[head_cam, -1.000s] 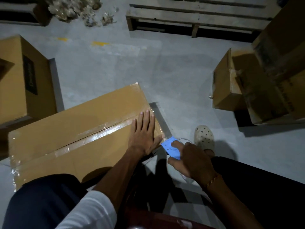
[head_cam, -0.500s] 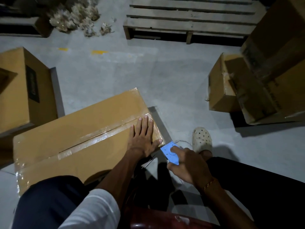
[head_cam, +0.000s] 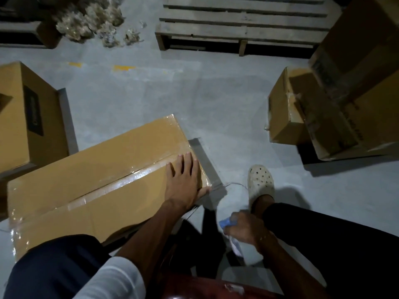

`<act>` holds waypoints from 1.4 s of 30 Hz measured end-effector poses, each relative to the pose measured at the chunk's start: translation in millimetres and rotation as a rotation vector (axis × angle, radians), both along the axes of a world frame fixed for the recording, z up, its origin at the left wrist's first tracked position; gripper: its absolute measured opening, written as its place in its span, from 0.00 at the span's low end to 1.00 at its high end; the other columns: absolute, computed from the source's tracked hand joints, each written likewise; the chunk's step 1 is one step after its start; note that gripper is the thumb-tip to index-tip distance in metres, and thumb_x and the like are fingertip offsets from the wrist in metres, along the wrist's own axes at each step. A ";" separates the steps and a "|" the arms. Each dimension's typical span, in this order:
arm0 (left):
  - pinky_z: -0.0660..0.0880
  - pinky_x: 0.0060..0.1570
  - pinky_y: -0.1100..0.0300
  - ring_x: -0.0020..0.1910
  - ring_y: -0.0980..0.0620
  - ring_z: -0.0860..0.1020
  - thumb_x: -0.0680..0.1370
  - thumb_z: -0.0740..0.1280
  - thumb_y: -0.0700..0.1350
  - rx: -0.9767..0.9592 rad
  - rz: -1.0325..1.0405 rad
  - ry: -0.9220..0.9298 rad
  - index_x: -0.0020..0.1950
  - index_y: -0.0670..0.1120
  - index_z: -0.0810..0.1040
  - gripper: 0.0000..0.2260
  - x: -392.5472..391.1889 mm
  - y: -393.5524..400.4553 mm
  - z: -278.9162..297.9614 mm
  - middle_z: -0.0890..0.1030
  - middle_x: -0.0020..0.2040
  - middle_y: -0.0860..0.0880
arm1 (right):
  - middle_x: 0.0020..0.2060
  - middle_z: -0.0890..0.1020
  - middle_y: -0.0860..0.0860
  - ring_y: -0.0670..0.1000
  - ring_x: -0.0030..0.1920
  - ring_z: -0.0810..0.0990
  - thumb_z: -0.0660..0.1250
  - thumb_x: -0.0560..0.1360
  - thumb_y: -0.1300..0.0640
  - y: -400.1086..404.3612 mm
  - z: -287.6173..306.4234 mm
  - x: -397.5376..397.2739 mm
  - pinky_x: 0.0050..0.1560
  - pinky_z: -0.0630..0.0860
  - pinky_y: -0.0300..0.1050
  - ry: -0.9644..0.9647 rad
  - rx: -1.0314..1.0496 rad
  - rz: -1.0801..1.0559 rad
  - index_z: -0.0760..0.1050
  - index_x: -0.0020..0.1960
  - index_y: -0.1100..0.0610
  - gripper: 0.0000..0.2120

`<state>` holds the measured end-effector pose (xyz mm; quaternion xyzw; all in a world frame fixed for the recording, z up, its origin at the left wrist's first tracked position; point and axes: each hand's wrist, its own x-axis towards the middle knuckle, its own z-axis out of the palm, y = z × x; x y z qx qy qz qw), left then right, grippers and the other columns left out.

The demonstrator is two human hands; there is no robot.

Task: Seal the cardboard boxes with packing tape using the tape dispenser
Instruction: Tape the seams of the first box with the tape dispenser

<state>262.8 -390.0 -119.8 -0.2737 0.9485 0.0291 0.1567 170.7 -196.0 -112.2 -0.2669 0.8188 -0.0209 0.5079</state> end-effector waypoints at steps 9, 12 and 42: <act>0.64 0.65 0.39 0.61 0.46 0.73 0.80 0.60 0.61 0.034 -0.488 0.269 0.52 0.50 0.79 0.16 -8.9 -7.7 -11.2 0.76 0.52 0.50 | 0.48 0.80 0.52 0.51 0.49 0.78 0.73 0.73 0.52 -26.8 8.3 -27.2 0.53 0.74 0.46 -0.178 -0.416 -0.768 0.78 0.57 0.55 0.15; 0.54 0.72 0.41 0.68 0.47 0.69 0.82 0.44 0.64 0.159 -0.429 0.187 0.59 0.53 0.80 0.27 -17.5 -34.6 -6.8 0.76 0.59 0.49 | 0.48 0.83 0.50 0.49 0.49 0.79 0.70 0.75 0.56 -35.2 16.2 -27.9 0.49 0.73 0.41 -0.209 -0.541 -0.944 0.81 0.53 0.54 0.08; 0.44 0.78 0.42 0.81 0.41 0.43 0.84 0.44 0.61 0.107 -0.110 0.026 0.73 0.47 0.71 0.28 -61.9 -118.3 -2.5 0.50 0.82 0.41 | 0.61 0.76 0.66 0.64 0.61 0.76 0.72 0.70 0.49 -49.6 -13.3 -7.2 0.68 0.70 0.64 -0.800 -0.862 -1.393 0.72 0.67 0.65 0.31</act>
